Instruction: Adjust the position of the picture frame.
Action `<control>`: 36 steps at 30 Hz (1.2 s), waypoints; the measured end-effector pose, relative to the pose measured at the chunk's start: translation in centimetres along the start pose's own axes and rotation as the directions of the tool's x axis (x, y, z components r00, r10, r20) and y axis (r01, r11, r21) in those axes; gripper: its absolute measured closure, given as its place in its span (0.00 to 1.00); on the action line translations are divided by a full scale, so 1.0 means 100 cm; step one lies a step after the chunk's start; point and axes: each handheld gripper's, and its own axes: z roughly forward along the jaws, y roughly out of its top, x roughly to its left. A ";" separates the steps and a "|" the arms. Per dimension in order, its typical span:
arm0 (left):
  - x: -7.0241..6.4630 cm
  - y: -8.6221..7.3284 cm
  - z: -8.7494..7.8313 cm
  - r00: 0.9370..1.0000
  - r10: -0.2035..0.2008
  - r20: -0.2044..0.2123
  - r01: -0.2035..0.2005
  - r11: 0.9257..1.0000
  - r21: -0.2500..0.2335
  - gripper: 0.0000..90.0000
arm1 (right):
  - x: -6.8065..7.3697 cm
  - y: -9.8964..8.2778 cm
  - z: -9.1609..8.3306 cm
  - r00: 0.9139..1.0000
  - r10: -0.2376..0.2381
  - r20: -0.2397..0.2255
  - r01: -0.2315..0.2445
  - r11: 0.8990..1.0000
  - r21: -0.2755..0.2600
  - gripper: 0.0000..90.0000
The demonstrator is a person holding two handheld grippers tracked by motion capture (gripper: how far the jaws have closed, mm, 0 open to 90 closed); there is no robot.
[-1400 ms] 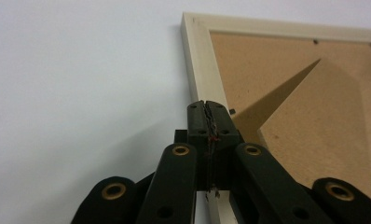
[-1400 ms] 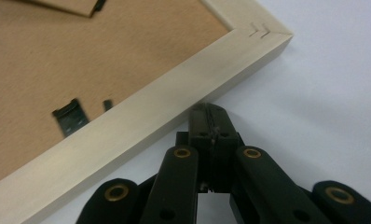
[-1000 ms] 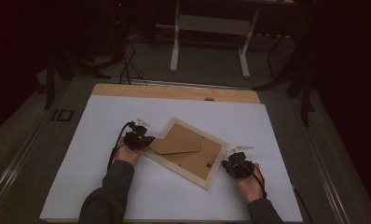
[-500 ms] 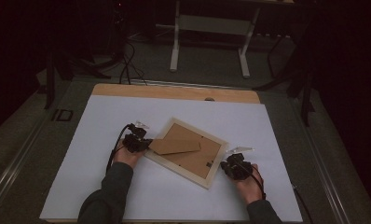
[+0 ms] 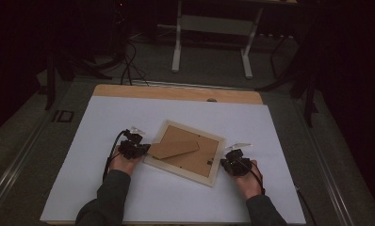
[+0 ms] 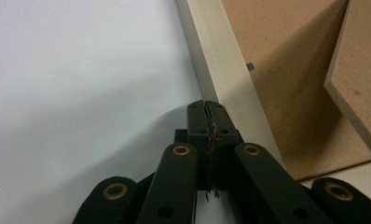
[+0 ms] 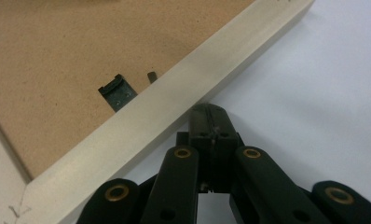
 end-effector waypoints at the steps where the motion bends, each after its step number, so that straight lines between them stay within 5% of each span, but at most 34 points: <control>1: 0.000 -0.001 -0.001 1.000 -0.001 -0.002 0.001 1.000 -0.001 1.00 | 0.000 0.001 0.001 1.000 -0.001 0.002 0.001 1.000 -0.001 1.00; 20: 0.005 -0.012 -0.010 0.997 -0.072 -0.015 0.072 0.997 -0.016 1.00 | -0.003 0.032 0.024 0.999 -0.009 0.035 0.009 1.000 -0.002 1.00; 26: 0.009 -0.012 -0.010 0.994 -0.106 -0.010 0.106 0.994 -0.026 1.00 | -0.003 0.041 0.031 0.999 0.024 0.043 -0.024 1.000 -0.013 1.00; 36: 0.009 -0.012 -0.008 0.995 -0.101 -0.007 0.101 0.994 -0.042 1.00 | -0.016 0.043 0.035 0.993 0.117 -0.033 -0.118 0.992 -0.035 1.00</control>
